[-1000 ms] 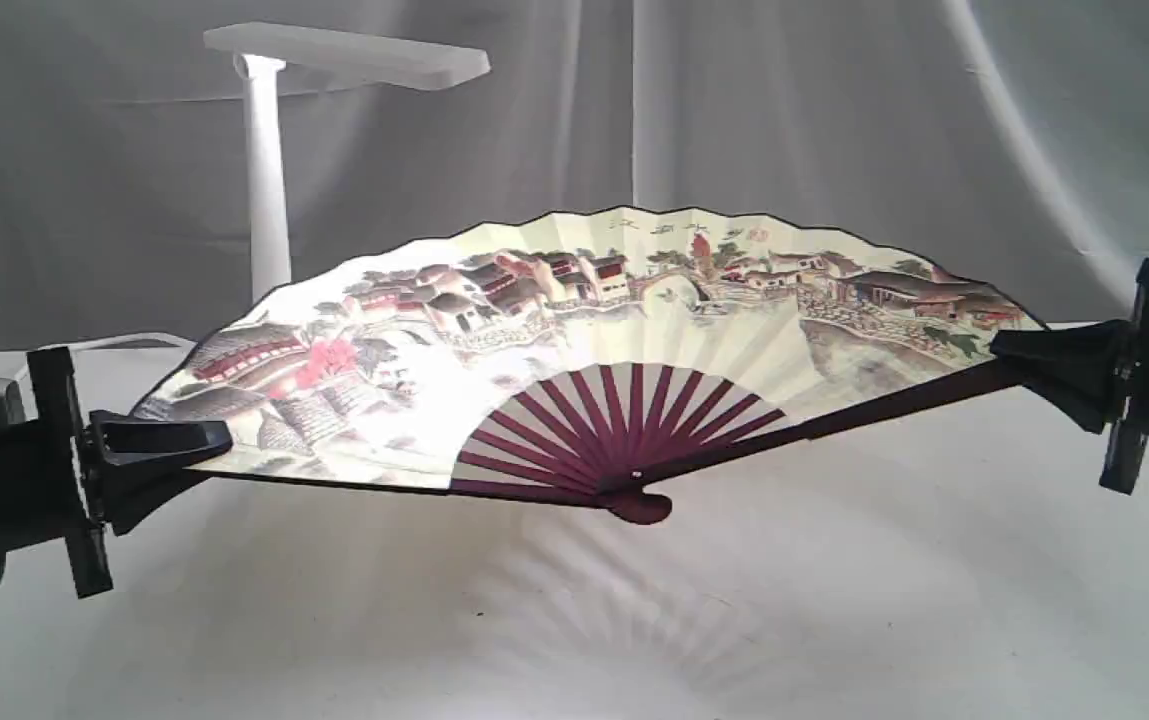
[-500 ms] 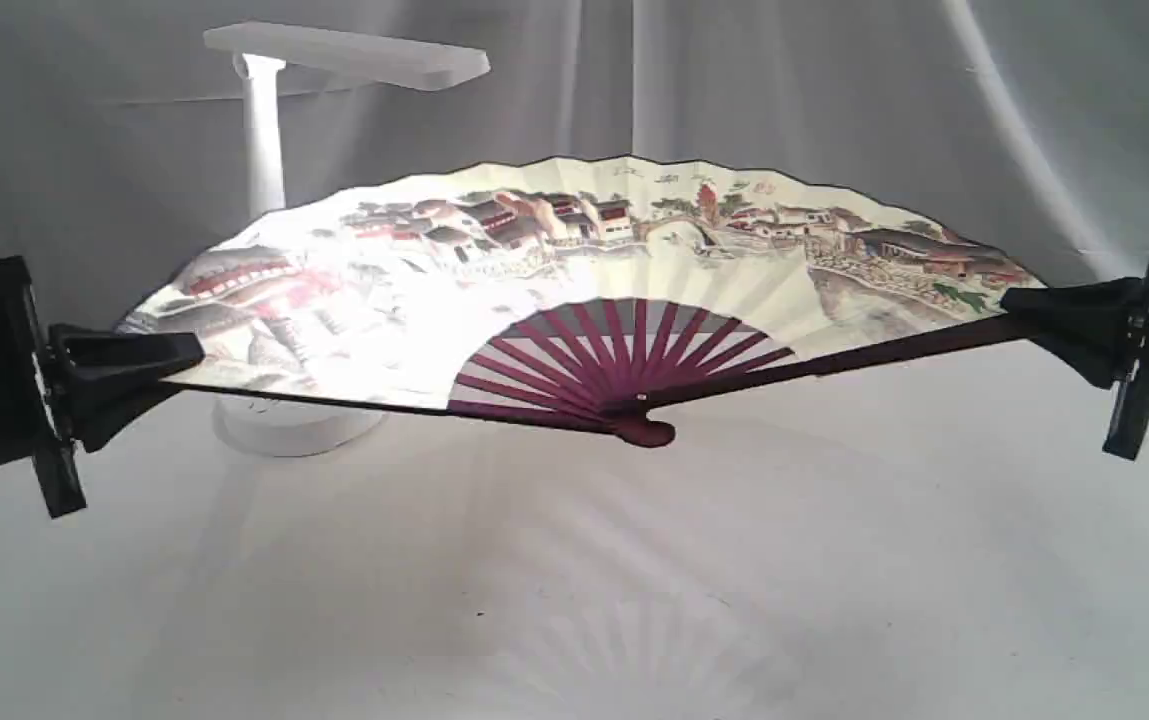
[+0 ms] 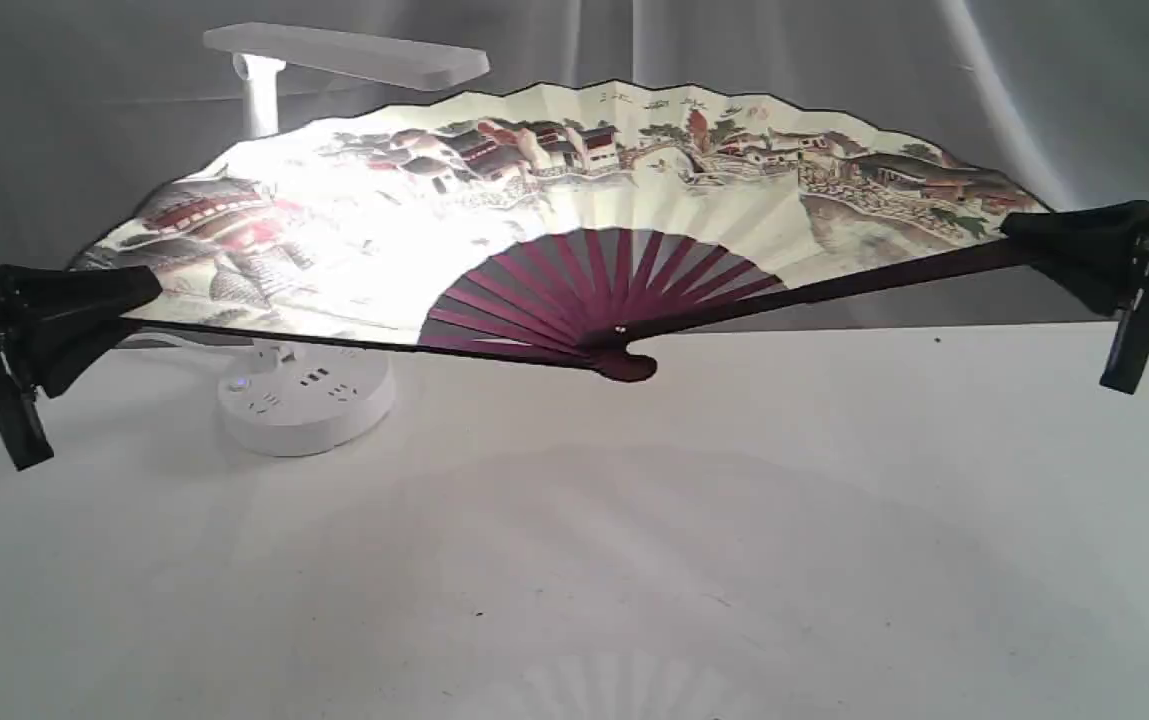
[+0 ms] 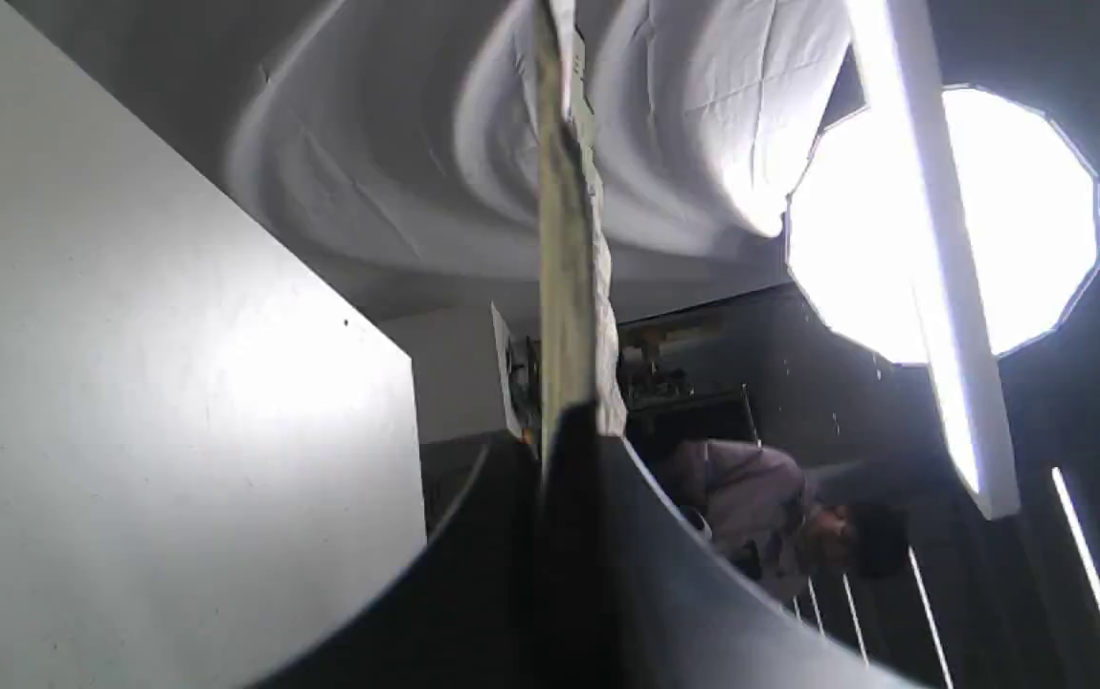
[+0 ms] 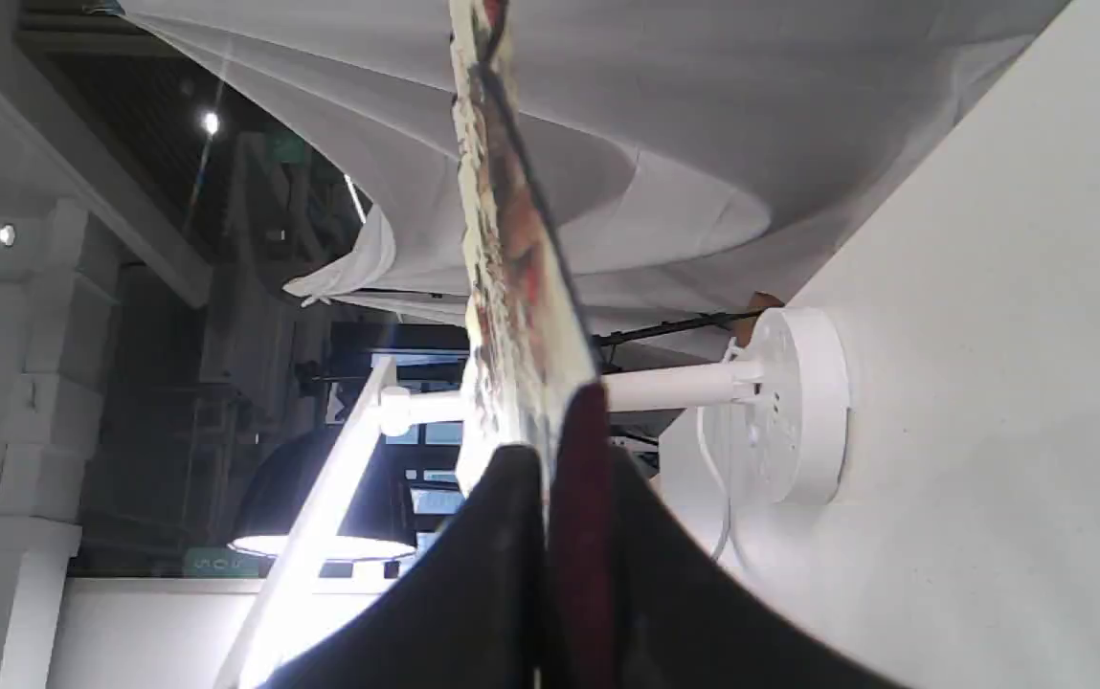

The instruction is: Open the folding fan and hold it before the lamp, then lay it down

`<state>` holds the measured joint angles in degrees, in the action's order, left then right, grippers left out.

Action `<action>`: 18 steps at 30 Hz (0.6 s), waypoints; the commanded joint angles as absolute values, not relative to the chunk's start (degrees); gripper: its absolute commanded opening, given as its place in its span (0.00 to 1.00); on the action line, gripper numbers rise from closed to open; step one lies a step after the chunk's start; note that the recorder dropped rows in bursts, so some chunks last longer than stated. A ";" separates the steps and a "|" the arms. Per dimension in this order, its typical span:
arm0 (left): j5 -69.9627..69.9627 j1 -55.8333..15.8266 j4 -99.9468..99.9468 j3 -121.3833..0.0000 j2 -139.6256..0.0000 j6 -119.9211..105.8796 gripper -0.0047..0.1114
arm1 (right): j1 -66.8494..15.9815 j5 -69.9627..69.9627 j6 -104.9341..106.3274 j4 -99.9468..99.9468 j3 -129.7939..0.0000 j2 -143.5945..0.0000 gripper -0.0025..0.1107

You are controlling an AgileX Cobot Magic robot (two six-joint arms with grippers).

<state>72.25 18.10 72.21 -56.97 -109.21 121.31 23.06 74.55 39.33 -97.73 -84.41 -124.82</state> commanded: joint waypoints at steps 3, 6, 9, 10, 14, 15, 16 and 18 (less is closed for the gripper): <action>69.96 19.35 65.72 -53.93 -108.00 122.64 0.04 | 23.68 69.96 37.95 -99.95 -84.80 -123.25 0.02; 69.96 19.35 64.96 -53.34 -107.00 122.64 0.04 | 23.68 69.96 36.56 -99.95 -84.80 -123.26 0.02; 69.96 19.35 64.59 -53.34 -105.39 122.64 0.04 | 23.83 69.96 35.18 -99.95 -84.80 -123.26 0.02; 69.96 19.35 64.06 -53.34 -104.80 122.64 0.04 | 23.83 69.96 34.52 -99.95 -84.80 -123.26 0.02; 69.96 19.35 63.03 -53.34 -102.87 122.64 0.04 | 23.83 69.96 34.24 -99.95 -84.80 -122.45 0.02; 69.96 19.35 63.00 -53.34 -102.49 122.64 0.04 | 23.83 69.96 34.24 -99.95 -84.80 -122.20 0.02; 69.96 19.35 62.88 -53.34 -102.03 122.64 0.04 | 23.83 69.96 34.24 -99.95 -84.80 -121.81 0.02; 69.96 19.35 62.76 -53.34 -101.93 122.64 0.04 | 23.83 69.96 34.24 -99.95 -84.80 -121.06 0.02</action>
<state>71.39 18.08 68.11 -53.57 -102.89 121.31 22.69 74.18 33.64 -97.35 -84.41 -122.37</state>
